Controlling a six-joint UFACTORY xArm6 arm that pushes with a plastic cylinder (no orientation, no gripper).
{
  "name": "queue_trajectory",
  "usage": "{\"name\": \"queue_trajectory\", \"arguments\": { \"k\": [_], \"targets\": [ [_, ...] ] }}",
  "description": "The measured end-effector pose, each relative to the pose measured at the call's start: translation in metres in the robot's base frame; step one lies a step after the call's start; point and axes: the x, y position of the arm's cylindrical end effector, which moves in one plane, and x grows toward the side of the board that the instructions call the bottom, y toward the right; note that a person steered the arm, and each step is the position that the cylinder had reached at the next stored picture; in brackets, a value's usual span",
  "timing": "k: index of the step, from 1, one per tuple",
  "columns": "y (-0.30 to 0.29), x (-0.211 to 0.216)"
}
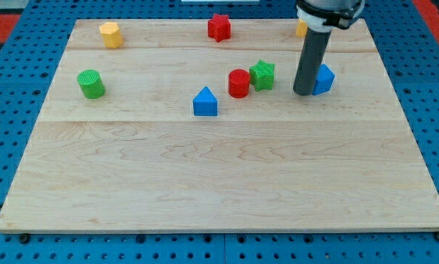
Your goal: Separate the green star from the red circle
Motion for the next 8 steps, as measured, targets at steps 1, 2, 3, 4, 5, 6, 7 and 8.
{"name": "queue_trajectory", "arguments": {
  "k": [1, 2, 3, 4, 5, 6, 7, 8],
  "targets": [
    [0.0, -0.014],
    [-0.003, -0.014],
    [-0.004, -0.014],
    [-0.006, -0.032],
    [-0.02, -0.062],
    [-0.06, -0.085],
    [-0.077, -0.065],
    [-0.058, -0.018]
  ]
}}
